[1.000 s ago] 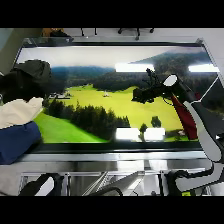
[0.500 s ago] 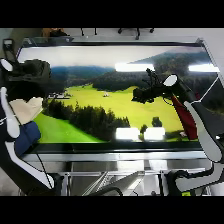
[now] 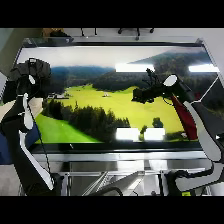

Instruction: Fold the shirts.

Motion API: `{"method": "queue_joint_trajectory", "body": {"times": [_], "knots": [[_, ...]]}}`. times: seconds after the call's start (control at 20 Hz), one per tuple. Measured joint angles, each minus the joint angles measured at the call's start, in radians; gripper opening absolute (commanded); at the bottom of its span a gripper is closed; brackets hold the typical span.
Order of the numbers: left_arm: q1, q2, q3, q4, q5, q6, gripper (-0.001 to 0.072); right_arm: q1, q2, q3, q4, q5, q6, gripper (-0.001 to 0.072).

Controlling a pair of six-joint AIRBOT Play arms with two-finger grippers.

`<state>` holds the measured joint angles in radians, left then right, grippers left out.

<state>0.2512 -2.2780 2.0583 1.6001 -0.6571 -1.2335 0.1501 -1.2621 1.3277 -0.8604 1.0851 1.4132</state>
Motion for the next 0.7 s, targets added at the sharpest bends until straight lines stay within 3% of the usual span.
{"method": "queue_joint_trajectory", "body": {"times": [0.25, 0.45, 0.7], "knots": [[-0.008, 0.059, 0.037, 0.039, -0.203, -0.024, 0.0011, 0.000, 0.000, 0.000, 0.000, 0.000, 0.000, 0.0018], [-0.069, 0.289, -0.001, 0.033, -0.186, -0.042, 0.0010, 0.000, 0.000, 0.000, 0.000, 0.000, 0.000, 0.0018], [-0.200, 0.558, 0.014, -0.157, -0.193, -0.049, 0.0012, 0.000, 0.000, 0.000, 0.000, 0.000, 0.000, 0.0017]]}}
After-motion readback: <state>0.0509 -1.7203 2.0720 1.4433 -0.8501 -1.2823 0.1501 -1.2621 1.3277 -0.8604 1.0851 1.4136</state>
